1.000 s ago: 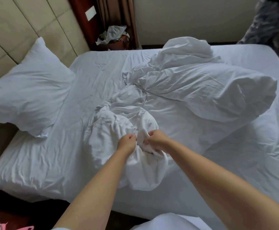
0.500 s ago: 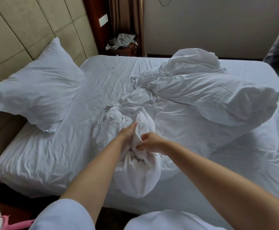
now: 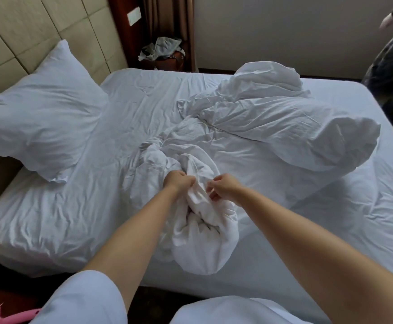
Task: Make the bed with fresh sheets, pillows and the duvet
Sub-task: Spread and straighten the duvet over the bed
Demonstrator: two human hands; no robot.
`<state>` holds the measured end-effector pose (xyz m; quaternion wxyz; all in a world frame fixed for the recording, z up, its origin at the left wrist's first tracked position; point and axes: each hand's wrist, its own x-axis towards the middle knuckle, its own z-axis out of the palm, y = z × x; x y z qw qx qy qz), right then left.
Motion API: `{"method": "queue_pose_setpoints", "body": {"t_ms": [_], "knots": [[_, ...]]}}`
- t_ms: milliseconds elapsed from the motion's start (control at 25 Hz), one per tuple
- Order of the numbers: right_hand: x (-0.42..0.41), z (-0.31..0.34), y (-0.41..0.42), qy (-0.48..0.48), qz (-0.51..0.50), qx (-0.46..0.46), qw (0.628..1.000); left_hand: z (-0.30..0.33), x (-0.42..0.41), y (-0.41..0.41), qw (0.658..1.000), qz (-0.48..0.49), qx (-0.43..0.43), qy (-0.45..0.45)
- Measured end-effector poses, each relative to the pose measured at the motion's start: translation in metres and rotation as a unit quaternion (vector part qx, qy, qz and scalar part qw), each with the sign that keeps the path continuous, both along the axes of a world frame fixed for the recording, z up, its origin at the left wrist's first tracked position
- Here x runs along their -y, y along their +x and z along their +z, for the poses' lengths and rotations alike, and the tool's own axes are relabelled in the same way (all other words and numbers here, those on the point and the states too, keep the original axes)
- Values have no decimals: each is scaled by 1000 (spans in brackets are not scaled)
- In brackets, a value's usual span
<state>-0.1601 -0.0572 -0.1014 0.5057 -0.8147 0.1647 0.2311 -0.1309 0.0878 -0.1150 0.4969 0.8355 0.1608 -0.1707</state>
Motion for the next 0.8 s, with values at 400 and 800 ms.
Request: {"method": "queue_pose_setpoints", "body": {"t_ms": [400,800], "knots": [[-15,-21,23,-105,-4,-17,994,-7,-43,-13,986,-35,-113,-119],[-56,9,6,-80,255,-52,962,-24,-59,6,969,104,-129,-185]]}}
